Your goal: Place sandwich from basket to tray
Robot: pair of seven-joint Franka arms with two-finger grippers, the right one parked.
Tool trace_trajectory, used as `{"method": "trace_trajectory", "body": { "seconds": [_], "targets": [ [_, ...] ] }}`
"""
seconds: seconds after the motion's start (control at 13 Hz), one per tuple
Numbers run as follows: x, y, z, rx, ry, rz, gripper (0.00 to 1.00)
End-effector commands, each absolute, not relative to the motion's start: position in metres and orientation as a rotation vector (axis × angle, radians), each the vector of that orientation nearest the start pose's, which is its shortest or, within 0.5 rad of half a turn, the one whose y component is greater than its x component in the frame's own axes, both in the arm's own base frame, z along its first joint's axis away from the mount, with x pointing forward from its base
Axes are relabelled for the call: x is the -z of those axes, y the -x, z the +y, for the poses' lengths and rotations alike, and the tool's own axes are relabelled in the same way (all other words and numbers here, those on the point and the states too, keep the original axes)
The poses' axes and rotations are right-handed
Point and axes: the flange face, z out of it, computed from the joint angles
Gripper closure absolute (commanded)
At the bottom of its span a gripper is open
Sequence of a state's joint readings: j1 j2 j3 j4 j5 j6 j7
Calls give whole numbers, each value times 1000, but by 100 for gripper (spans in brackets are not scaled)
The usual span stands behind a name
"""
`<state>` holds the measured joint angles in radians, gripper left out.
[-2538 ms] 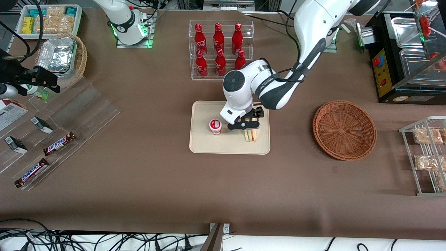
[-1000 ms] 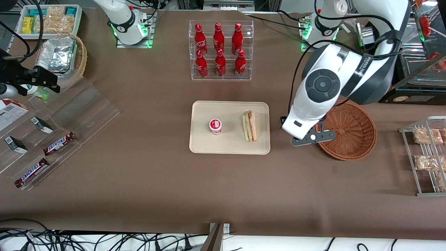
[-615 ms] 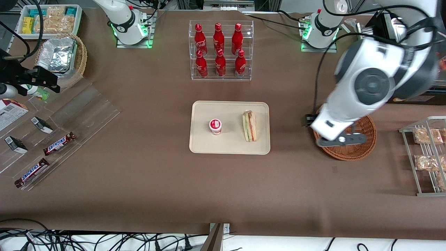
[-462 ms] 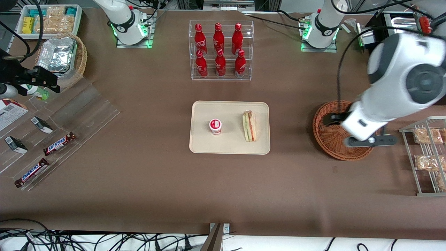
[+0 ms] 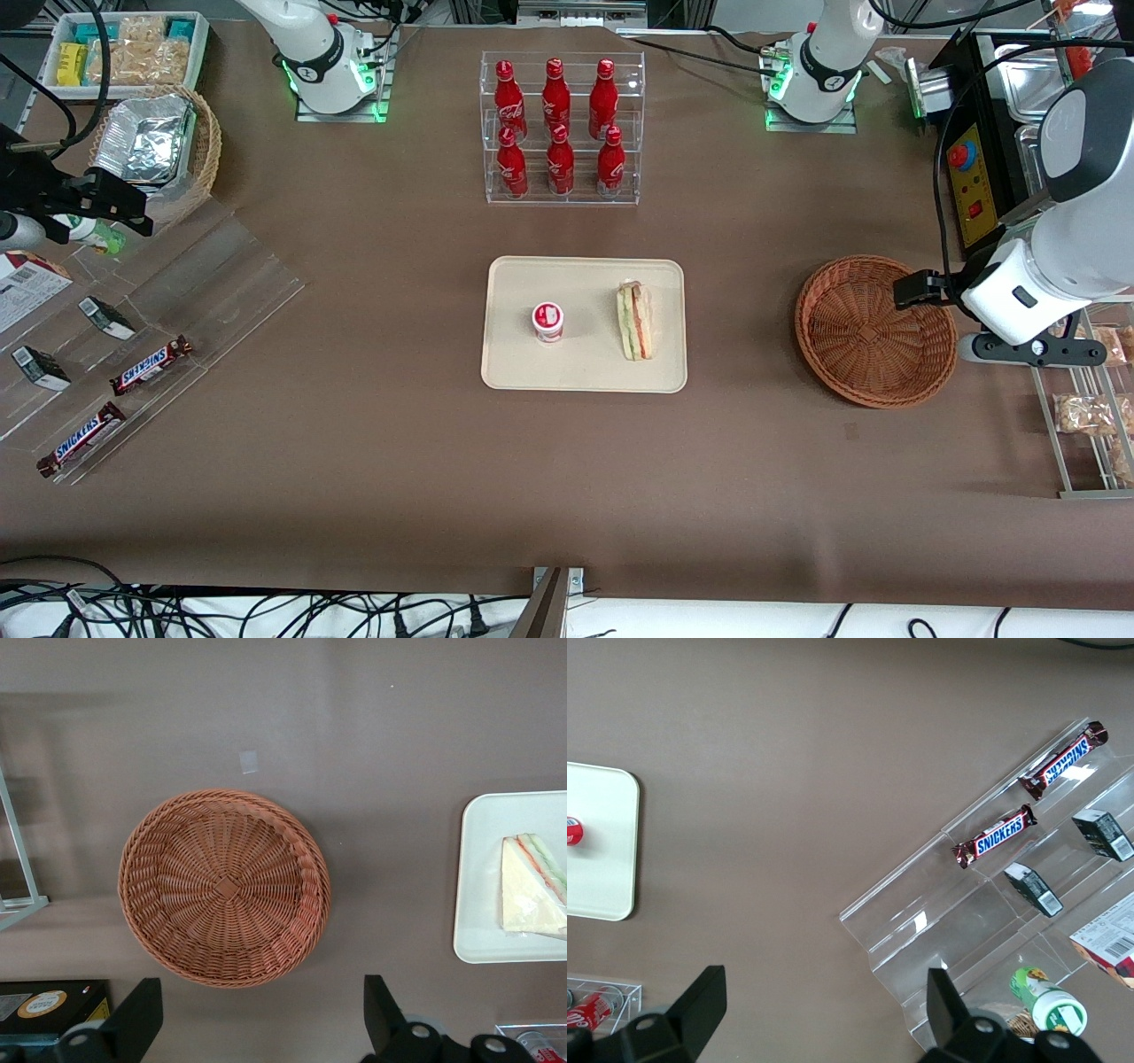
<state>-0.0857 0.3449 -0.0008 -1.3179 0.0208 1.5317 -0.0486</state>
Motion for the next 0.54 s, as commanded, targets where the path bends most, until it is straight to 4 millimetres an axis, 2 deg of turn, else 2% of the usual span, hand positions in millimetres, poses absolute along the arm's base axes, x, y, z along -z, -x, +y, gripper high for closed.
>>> {"method": "trace_trajectory", "body": {
  "seconds": [0.0,0.46],
  "targets": [
    [-533,-643,-46,-214,3110,90,0],
    [-529,-644,-48,-220,3104,109,0]
  ]
}}
